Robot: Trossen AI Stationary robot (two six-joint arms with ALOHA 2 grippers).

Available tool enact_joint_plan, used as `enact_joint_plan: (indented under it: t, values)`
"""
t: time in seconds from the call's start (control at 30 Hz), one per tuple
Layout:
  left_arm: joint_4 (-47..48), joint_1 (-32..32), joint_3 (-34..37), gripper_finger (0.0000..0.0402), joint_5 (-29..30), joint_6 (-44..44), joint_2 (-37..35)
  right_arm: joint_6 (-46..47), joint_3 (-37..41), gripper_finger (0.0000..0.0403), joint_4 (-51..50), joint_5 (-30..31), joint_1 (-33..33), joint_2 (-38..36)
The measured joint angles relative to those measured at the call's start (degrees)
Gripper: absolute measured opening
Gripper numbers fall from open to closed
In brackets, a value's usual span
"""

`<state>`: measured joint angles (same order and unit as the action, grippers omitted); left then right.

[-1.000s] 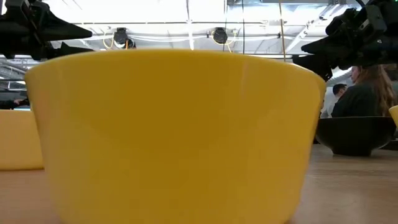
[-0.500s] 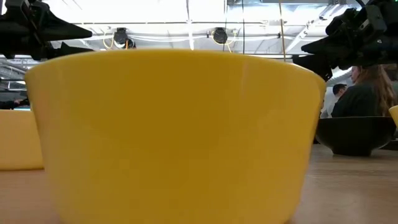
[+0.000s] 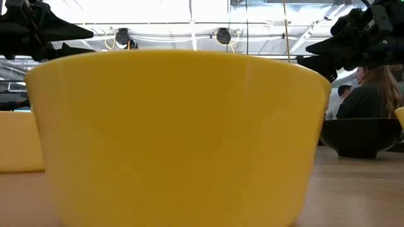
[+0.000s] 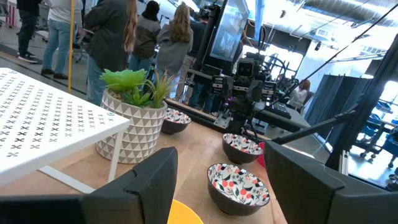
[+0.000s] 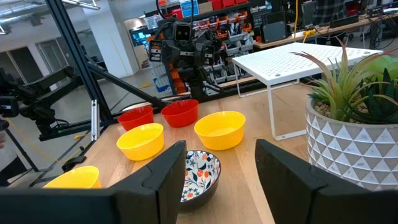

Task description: Pick & Place Mini bowls

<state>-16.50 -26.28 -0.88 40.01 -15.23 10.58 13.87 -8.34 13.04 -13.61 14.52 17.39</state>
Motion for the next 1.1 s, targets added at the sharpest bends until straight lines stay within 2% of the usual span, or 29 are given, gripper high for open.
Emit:
enact_joint_plan:
  t: [0.53, 0.73, 0.87, 1.1]
  values:
    - [-1.79, 0.01, 0.01, 0.0241, 1.65, -1.89, -0.02, -0.01, -0.02, 0.0183, 0.0, -0.01, 0.0, 0.0]
    - [-2.55, 0.0, 0.01, 0.0241, 8.82, 2.86, 0.3, 0.0, 0.0, 0.0183, 0.0, 0.0, 0.0, 0.0]
    - [-2.82, 0.03, -0.1, 0.0241, 13.13, 5.08, 2.88, -0.01, 0.0, 0.0183, 0.0, 0.0, 0.0, -0.01]
    - [-2.55, 1.39, -5.06, 0.0241, 13.7, 6.25, 10.92, 0.0, 0.0, 0.0183, 0.0, 0.0, 0.0, -0.02]
